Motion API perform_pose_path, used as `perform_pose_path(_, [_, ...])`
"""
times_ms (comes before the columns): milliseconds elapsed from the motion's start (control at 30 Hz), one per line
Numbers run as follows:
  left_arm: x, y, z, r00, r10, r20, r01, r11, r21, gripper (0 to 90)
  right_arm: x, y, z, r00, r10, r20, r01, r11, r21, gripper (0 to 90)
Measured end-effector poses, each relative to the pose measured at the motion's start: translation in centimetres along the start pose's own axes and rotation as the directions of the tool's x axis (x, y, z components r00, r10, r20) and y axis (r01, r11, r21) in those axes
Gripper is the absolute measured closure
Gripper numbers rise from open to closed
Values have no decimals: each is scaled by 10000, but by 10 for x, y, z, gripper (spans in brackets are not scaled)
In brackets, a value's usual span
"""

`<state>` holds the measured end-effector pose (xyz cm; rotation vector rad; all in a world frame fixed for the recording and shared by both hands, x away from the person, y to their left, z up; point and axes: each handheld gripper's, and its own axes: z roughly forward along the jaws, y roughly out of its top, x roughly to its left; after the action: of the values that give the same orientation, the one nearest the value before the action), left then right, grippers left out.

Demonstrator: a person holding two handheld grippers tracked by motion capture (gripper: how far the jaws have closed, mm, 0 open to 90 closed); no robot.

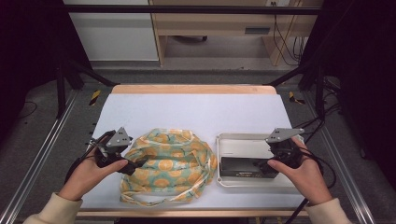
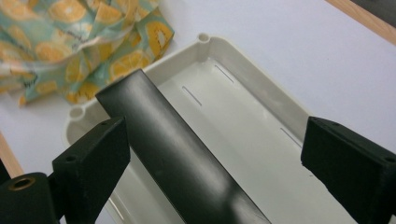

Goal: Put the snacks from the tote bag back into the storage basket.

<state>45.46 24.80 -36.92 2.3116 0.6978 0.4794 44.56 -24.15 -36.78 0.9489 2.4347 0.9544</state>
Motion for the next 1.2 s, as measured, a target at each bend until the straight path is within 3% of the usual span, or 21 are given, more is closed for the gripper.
perform_pose_path(267, [5, -10, -2, 9930, -876, -787, 833, 9949, -560, 79, 9, 10, 13, 9972, 692, 290, -671, 9954, -689, 90])
perform_pose_path(300, [6, -14, -3, 9892, -1135, -923, 1067, 9915, -750, 78, 11, 12, 15, 9968, 727, 329, -701, 9948, -738, 88])
perform_pose_path(333, [6, -14, -3, 9892, -1135, -923, 1067, 9915, -750, 79, 12, 13, 16, 9966, 758, 311, -732, 9943, -775, 87])
perform_pose_path(467, [11, -25, -9, 9791, -1438, -1440, 1299, 9863, -1013, 78, 15, 16, 21, 9942, 1024, 322, -986, 9897, -1033, 80])
perform_pose_path(633, [14, -39, -10, 9688, -1849, -1651, 1660, 9785, -1223, 54, 12, 15, 19, 9830, 1720, 637, -1602, 9741, -1594, 80])
perform_pose_path(833, [19, -55, -10, 9567, -2216, -1885, 1963, 9699, -1442, 51, 1, -3, 10, 9561, 2668, 1210, -2388, 9491, -2056, 78])
perform_pose_path(867, [19, -55, -10, 9567, -2216, -1885, 1963, 9699, -1442, 51, 1, -3, 10, 9561, 2668, 1210, -2388, 9491, -2056, 78])
perform_pose_path(900, [21, -61, -8, 9510, -2352, -2005, 2072, 9665, -1513, 51, -4, -11, 6, 9440, 2961, 1452, -2629, 9415, -2109, 79])
perform_pose_path(1000, [24, -71, -4, 9410, -2633, -2125, 2308, 9588, -1659, 52, -9, -21, 2, 9266, 3318, 1768, -2903, 9303, -2240, 78])
perform_pose_path(1133, [25, -79, -2, 9371, -2671, -2245, 2333, 9581, -1661, 53, -13, -37, 0, 8974, 3814, 2217, -3310, 9144, -2331, 79])
perform_pose_path(1200, [26, -88, 2, 9301, -2708, -2484, 2365, 9585, -1593, 54, -14, -45, 0, 8824, 4056, 2385, -3535, 9060, -2330, 80])
